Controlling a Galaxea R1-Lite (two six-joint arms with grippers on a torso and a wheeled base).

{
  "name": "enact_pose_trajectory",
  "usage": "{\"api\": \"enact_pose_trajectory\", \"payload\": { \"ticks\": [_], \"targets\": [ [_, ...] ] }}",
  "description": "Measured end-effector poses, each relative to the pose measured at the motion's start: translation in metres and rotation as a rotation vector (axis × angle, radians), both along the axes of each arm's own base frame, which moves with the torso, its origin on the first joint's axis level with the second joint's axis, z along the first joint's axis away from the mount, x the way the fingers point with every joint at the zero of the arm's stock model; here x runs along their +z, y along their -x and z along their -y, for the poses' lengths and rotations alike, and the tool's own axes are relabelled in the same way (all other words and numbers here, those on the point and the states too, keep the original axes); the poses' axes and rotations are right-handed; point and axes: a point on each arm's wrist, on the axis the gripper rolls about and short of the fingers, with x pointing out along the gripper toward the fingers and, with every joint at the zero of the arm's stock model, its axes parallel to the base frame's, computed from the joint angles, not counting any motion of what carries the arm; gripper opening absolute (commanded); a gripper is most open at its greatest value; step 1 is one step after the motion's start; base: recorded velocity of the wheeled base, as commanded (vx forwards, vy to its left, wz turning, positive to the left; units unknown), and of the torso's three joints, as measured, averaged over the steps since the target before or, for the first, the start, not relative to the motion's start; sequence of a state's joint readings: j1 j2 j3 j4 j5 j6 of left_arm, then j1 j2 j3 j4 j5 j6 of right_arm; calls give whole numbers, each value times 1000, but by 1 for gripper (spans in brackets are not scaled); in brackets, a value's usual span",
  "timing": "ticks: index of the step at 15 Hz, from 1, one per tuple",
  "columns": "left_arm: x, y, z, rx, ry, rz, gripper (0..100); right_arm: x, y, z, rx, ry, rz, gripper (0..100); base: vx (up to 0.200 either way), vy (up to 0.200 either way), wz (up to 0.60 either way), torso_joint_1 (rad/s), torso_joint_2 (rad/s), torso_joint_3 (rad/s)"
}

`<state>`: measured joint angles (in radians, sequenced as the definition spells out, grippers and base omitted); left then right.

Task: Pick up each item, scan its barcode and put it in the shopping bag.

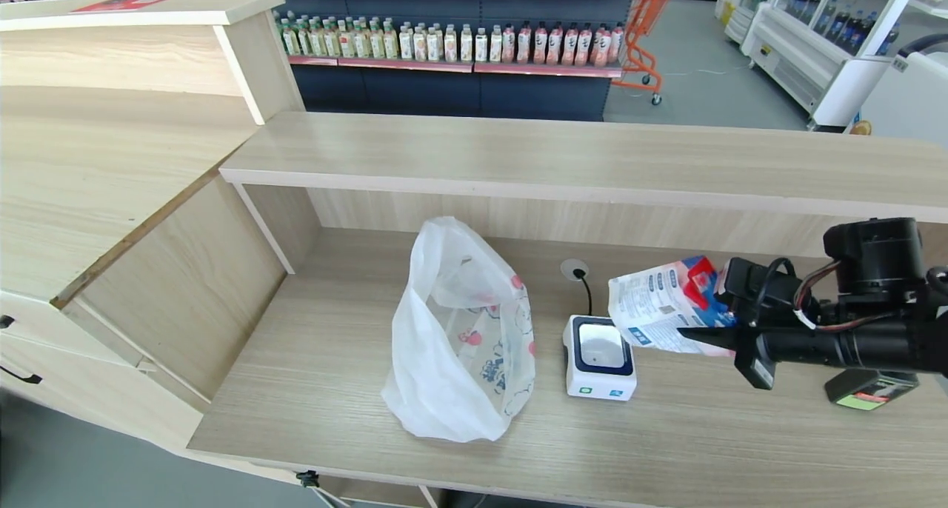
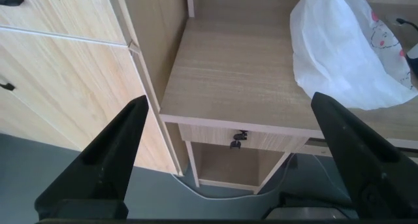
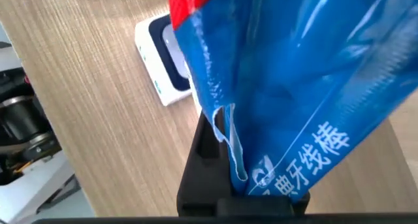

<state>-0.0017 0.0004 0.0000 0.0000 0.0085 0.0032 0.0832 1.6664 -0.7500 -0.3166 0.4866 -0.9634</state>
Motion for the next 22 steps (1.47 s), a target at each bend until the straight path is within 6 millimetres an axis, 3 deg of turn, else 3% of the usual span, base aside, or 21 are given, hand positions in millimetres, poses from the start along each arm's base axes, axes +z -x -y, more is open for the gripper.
{"api": "enact_pose_trajectory", "payload": {
  "ticks": [8,19,22],
  "targets": [
    [0,0,0,0,0,0,100,-41,-31,-13,177,55,60,0,0,0,0,0,0,0],
    [0,0,0,1,0,0,100,-59,-51,-17,180,46,107,0,0,0,0,0,0,0],
    [0,0,0,0,0,0,100,-50,-48,-17,120,-43,55,0,0,0,0,0,0,0]
  ]
}}
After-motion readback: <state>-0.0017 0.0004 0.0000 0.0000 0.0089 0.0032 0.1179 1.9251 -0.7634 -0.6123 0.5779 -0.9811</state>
